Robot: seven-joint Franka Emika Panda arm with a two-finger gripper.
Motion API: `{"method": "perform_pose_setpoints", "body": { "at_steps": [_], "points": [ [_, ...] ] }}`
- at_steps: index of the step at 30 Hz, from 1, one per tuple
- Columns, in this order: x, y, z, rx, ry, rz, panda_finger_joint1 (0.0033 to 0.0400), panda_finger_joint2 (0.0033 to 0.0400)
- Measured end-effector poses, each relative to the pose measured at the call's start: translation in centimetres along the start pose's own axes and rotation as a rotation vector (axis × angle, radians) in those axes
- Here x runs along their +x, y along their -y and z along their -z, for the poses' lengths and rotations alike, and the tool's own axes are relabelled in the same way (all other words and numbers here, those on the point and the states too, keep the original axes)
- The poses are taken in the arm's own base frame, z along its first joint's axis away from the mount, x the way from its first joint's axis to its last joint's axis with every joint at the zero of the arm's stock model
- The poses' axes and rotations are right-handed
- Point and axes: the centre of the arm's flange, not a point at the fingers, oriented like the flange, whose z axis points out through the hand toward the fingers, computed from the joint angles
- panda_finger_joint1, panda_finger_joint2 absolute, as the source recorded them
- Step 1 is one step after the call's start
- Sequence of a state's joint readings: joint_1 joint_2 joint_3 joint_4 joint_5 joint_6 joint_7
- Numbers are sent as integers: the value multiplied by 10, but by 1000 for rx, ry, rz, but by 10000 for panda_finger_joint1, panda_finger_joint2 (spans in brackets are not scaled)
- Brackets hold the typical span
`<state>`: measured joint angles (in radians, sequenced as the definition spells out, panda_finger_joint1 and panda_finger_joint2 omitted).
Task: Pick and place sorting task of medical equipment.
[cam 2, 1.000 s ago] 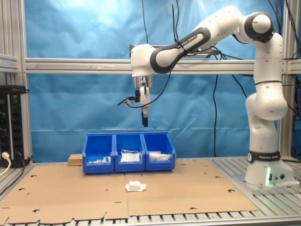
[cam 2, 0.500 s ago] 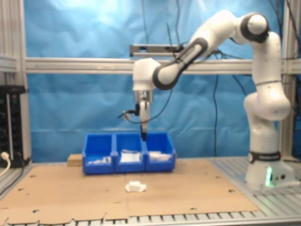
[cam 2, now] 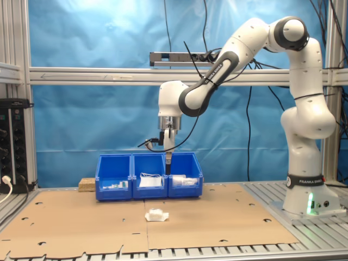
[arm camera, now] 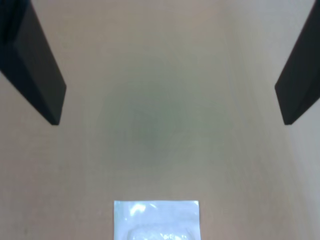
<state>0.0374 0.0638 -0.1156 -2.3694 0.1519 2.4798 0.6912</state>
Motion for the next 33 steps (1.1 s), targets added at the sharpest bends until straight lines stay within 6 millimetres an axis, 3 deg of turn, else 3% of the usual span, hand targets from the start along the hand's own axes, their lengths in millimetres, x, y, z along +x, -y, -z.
{"method": "perform_pose_setpoints", "body": {
  "at_steps": [9, 33],
  "points": [
    [4, 6, -21, 43, -35, -28, 400, 400],
    [17, 5, -108, -2, -43, -59, 400, 400]
  ]
}}
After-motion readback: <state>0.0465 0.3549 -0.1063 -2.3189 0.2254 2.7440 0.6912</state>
